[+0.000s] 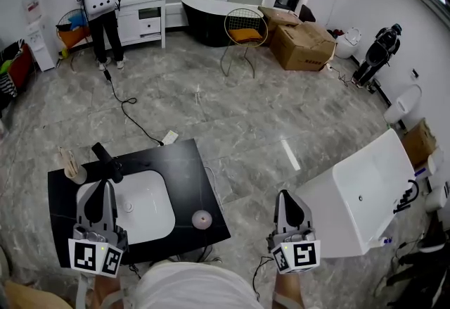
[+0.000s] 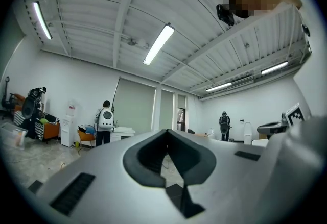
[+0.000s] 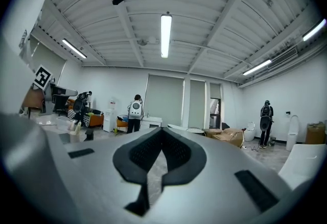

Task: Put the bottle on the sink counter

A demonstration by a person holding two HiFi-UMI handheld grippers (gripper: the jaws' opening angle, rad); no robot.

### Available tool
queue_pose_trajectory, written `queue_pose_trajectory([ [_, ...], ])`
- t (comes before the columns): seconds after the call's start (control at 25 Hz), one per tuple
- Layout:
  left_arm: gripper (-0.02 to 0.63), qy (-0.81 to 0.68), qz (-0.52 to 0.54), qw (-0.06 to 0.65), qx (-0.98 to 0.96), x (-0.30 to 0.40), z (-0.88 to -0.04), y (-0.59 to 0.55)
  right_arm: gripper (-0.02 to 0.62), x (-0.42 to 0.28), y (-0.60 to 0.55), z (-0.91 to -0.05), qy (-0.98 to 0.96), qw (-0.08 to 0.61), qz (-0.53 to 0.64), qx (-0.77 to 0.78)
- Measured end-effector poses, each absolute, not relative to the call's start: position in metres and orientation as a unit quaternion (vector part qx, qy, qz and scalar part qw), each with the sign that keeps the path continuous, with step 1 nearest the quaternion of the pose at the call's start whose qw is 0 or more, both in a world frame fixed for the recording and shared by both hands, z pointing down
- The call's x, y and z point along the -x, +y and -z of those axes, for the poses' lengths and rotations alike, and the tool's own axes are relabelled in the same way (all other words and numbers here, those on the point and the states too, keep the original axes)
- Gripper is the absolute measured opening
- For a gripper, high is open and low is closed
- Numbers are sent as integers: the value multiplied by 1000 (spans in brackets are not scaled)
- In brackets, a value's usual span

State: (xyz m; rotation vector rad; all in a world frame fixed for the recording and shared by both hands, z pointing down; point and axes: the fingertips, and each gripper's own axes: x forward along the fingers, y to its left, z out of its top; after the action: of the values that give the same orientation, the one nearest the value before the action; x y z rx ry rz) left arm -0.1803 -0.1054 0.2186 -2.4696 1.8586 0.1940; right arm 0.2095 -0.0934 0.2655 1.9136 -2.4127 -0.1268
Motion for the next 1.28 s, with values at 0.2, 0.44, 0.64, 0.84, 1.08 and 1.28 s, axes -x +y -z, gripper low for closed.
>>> queue_pose_trajectory([
  [0.2,14,606,-65,16,793,186,-224,-97,11,-196,-91,-265,-793,30,40,-607],
  [0.44,14,605,-70,16,793,189,-224,-91,11,-186,-85,-264,-797,28,43,-602],
  [0.64,14,599,-72,14,797,189,-225,-88,11,-182,-81,-266,-795,27,42,-604],
  [0.84,14,593,-69,7,803,188,-229,-85,11,-175,-77,-269,-796,29,39,-604],
  [1.08,14,583,-71,3,809,188,-232,-84,11,-165,-66,-273,-797,47,54,-600],
  [1.28,14,574,-75,-1,815,190,-235,-83,11,-156,-61,-275,-796,49,52,-601],
])
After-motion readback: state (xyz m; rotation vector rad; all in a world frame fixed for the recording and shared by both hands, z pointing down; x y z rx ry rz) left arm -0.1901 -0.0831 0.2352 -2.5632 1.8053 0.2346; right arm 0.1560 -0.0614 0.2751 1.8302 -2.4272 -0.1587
